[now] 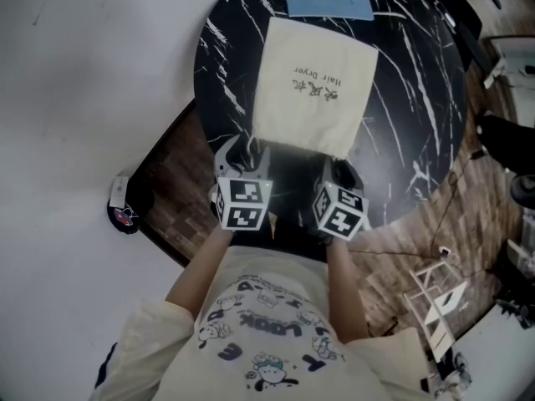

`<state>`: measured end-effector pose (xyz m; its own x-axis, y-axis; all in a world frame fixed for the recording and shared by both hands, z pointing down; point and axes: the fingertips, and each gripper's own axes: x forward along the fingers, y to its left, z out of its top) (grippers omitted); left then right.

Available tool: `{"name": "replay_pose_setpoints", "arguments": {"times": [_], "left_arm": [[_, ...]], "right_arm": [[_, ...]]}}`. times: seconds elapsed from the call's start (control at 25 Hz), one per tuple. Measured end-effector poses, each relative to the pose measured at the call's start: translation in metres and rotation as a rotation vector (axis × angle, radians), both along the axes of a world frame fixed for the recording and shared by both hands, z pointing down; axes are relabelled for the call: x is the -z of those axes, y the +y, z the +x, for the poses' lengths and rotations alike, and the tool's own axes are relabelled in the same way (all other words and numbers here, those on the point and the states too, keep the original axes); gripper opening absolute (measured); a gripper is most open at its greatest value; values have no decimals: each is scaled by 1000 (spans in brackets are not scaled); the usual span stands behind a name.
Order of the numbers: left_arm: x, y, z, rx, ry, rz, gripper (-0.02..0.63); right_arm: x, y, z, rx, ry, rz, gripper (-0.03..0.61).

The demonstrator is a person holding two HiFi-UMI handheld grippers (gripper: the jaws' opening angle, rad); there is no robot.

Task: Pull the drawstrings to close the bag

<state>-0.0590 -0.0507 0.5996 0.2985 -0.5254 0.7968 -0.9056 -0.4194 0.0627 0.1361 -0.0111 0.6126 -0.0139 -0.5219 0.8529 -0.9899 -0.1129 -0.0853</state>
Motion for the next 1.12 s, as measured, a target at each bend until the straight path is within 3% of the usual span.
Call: {"name": "replay_pose_setpoints", "arguments": {"times": [0.36,0.4,0.48,0.56,0.72,0.96,1.12], "left_arm": [[-19,-2,-2,43,-63,-61,235],[-21,-1,-1,42,-62,-78,232],[-23,0,0,34,-67,-100,191],[-24,2,1,23,-87,-113,52],[-24,2,2,-9,-123,-121,46],[-19,6,-3,25,-20,-193,40],[-17,4,-20,45,-42,-195,40]], "right_arm": [[-2,0,0,35,61,-18,92],[-2,0,0,39,62,-21,66],[-2,1,0,49,70,-31,57],[-3,2,0,67,88,-44,51],[-1,1,-1,106,127,-53,32],[6,3,9,125,153,-35,25],[10,5,19,134,170,-55,23]]}}
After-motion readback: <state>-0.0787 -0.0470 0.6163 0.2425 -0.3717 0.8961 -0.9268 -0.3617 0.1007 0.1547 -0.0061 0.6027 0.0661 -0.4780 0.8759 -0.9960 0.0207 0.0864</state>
